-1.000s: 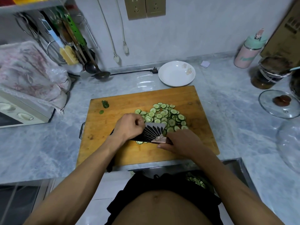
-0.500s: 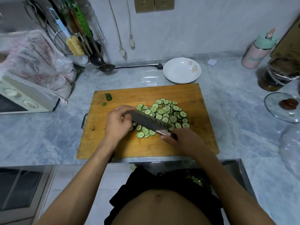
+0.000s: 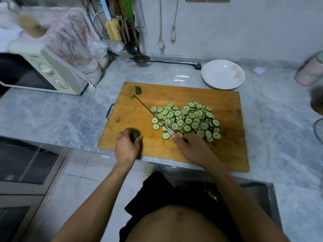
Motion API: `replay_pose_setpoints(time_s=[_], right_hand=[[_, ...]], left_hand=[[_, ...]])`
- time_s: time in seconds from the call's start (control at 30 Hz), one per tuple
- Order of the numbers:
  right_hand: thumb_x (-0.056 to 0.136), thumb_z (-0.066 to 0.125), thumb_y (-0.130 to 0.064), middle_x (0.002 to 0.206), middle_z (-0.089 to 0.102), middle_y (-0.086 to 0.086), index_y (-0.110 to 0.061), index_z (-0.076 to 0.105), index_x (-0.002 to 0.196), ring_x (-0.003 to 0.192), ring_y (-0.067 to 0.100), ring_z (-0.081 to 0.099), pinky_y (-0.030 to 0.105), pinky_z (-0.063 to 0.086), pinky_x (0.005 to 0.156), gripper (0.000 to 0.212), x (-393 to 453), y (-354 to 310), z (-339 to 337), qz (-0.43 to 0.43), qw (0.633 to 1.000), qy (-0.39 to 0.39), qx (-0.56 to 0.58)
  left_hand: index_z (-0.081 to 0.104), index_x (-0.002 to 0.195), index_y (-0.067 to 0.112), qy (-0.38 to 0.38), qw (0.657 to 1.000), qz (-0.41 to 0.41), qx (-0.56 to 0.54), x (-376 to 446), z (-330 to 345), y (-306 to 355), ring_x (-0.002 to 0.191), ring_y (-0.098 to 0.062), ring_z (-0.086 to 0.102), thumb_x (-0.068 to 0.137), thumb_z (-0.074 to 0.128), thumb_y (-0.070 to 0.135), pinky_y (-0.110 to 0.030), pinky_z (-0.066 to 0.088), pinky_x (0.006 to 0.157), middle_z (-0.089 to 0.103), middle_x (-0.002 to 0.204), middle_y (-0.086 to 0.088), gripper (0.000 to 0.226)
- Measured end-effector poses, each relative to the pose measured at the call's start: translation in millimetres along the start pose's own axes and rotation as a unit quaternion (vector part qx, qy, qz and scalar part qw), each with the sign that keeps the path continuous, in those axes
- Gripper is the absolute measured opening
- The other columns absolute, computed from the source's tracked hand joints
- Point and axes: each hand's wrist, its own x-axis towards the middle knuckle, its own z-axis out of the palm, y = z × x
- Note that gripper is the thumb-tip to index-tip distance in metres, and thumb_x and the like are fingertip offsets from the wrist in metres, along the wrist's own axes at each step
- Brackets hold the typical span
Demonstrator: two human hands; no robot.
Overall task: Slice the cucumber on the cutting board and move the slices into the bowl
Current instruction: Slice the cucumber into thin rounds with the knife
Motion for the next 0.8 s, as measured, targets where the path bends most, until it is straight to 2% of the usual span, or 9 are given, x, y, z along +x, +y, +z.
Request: replay_pose_setpoints(time_s=[0.1, 0.23, 0.33, 0.43, 0.6, 0.73, 0.8], right_hand=[[0.098, 0.039, -0.059, 0.054, 0.045, 0.009, 0.013, 0.056, 0.07, 0.047, 0.016, 0.042, 0.027, 0.03, 0.053, 0.079, -1.0, -11.6, 6.8, -0.023, 1.0, -0.02, -0.005], [0.098, 0.035, -0.061, 0.057, 0.047, 0.012, 0.012, 0.056, 0.075, 0.05, 0.023, 0.047, 0.03, 0.034, 0.056, 0.08, -2.4, -19.9, 19.7, -0.009, 0.999, -0.033, -0.011], [0.098, 0.032, -0.06, 0.069, 0.06, 0.024, 0.012, 0.06, 0.082, 0.068, 0.037, 0.061, 0.037, 0.041, 0.059, 0.08, -4.5, -26.4, 27.8, -0.001, 0.999, -0.047, -0.015], [0.1, 0.033, -0.057, 0.078, 0.066, 0.023, 0.008, 0.064, 0.083, 0.074, 0.031, 0.063, 0.041, 0.049, 0.073, 0.074, -9.6, -34.7, 35.4, 0.012, 0.999, -0.048, -0.01], [0.101, 0.032, -0.055, 0.075, 0.066, 0.022, 0.005, 0.062, 0.077, 0.071, 0.029, 0.063, 0.043, 0.048, 0.069, 0.072, -12.9, -43.3, 44.4, 0.007, 0.999, -0.049, -0.005], [0.1, 0.03, -0.057, 0.082, 0.067, 0.023, 0.007, 0.063, 0.081, 0.077, 0.032, 0.063, 0.043, 0.05, 0.073, 0.074, -10.7, -45.9, 48.7, 0.023, 0.998, -0.053, 0.018], [0.101, 0.029, -0.057, 0.081, 0.068, 0.02, 0.005, 0.064, 0.081, 0.077, 0.03, 0.064, 0.043, 0.05, 0.074, 0.073, -9.8, -47.0, 50.3, 0.026, 0.998, -0.052, 0.015]], left_hand=[[0.062, 0.123, 0.02, 0.014, 0.998, 0.067, 0.004, 2.6, 4.1, 2.1, 0.107, -0.03, 0.06, 0.087, 0.068, 0.022, -0.036, 0.05, 0.081, 0.064, 0.121, -0.006, 0.037], [0.067, 0.121, 0.014, 0.024, 0.991, 0.128, -0.017, 8.2, 9.2, -4.0, 0.107, -0.028, 0.061, 0.087, 0.064, 0.012, -0.029, 0.048, 0.084, 0.066, 0.121, -0.007, 0.034], [0.07, 0.115, 0.008, 0.056, 0.985, 0.15, -0.067, 7.0, 16.4, -11.9, 0.104, -0.024, 0.062, 0.087, 0.067, 0.01, -0.023, 0.045, 0.086, 0.068, 0.115, -0.007, 0.028], [0.073, 0.108, 0.008, 0.087, 0.983, 0.133, -0.088, 5.7, 21.9, -12.2, 0.099, -0.02, 0.063, 0.086, 0.07, 0.019, -0.024, 0.046, 0.082, 0.07, 0.109, -0.006, 0.024], [0.075, 0.098, 0.005, 0.08, 0.986, 0.113, -0.091, 12.6, 21.3, -13.1, 0.093, -0.022, 0.063, 0.082, 0.061, 0.03, -0.027, 0.05, 0.078, 0.068, 0.102, -0.006, 0.033], [0.077, 0.097, 0.005, 0.085, 0.981, 0.095, -0.143, 17.9, 17.8, -15.0, 0.089, -0.009, 0.062, 0.081, 0.071, 0.023, -0.005, 0.04, 0.082, 0.072, 0.098, -0.006, 0.024], [0.077, 0.097, 0.005, 0.08, 0.982, 0.095, -0.145, 19.9, 18.0, -16.0, 0.089, -0.006, 0.059, 0.082, 0.074, 0.017, 0.001, 0.036, 0.081, 0.072, 0.099, -0.007, 0.02]])
